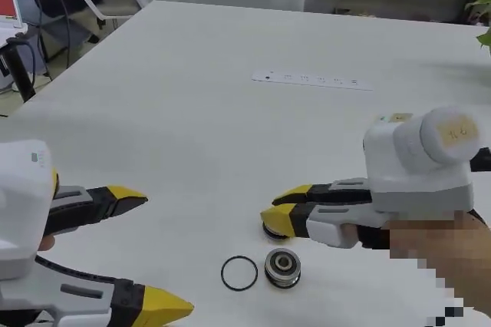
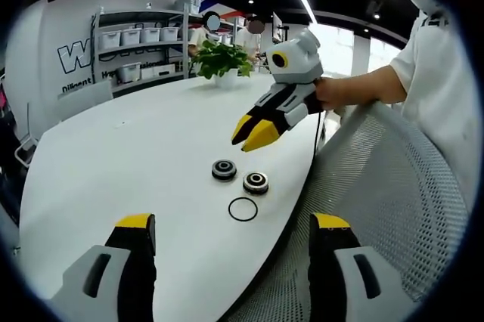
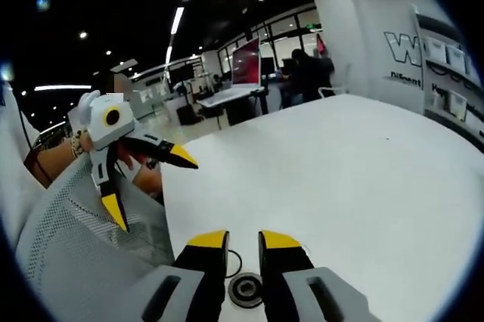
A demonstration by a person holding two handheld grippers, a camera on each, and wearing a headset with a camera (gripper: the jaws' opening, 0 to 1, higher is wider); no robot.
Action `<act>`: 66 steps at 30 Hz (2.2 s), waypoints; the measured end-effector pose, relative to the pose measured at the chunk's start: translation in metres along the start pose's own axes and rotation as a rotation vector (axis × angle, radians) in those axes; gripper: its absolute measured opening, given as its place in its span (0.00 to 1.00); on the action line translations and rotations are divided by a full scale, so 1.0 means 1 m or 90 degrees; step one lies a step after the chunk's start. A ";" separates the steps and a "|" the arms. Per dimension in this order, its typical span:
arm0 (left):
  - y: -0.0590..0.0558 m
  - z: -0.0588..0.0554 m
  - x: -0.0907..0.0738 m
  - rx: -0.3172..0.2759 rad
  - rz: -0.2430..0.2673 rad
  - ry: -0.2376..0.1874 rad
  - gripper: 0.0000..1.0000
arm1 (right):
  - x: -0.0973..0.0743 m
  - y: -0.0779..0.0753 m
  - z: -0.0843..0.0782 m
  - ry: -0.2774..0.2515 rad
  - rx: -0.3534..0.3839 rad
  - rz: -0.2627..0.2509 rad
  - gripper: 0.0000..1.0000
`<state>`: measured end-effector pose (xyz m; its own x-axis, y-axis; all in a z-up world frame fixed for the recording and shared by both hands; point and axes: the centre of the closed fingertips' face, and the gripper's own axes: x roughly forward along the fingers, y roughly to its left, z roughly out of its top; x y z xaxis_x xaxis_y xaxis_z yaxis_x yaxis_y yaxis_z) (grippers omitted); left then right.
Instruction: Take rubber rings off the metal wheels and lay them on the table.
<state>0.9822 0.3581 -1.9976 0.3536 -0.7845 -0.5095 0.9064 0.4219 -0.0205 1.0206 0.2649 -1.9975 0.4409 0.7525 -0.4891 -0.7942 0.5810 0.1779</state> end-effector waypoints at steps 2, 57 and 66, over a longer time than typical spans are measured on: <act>0.000 0.000 0.000 0.000 -0.001 0.000 0.81 | -0.001 -0.001 -0.001 0.003 -0.004 0.000 0.16; -0.040 0.053 0.062 0.235 -0.169 0.039 0.66 | -0.007 -0.006 -0.091 0.192 -0.057 0.078 0.24; -0.037 0.060 0.091 0.300 -0.156 0.006 0.55 | -0.006 -0.006 -0.093 0.194 -0.066 0.076 0.24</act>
<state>0.9950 0.2434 -1.9916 0.1178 -0.8294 -0.5460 0.9686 -0.0252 0.2472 0.9843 0.2279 -2.0747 0.2091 0.6778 -0.7049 -0.8778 0.4477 0.1701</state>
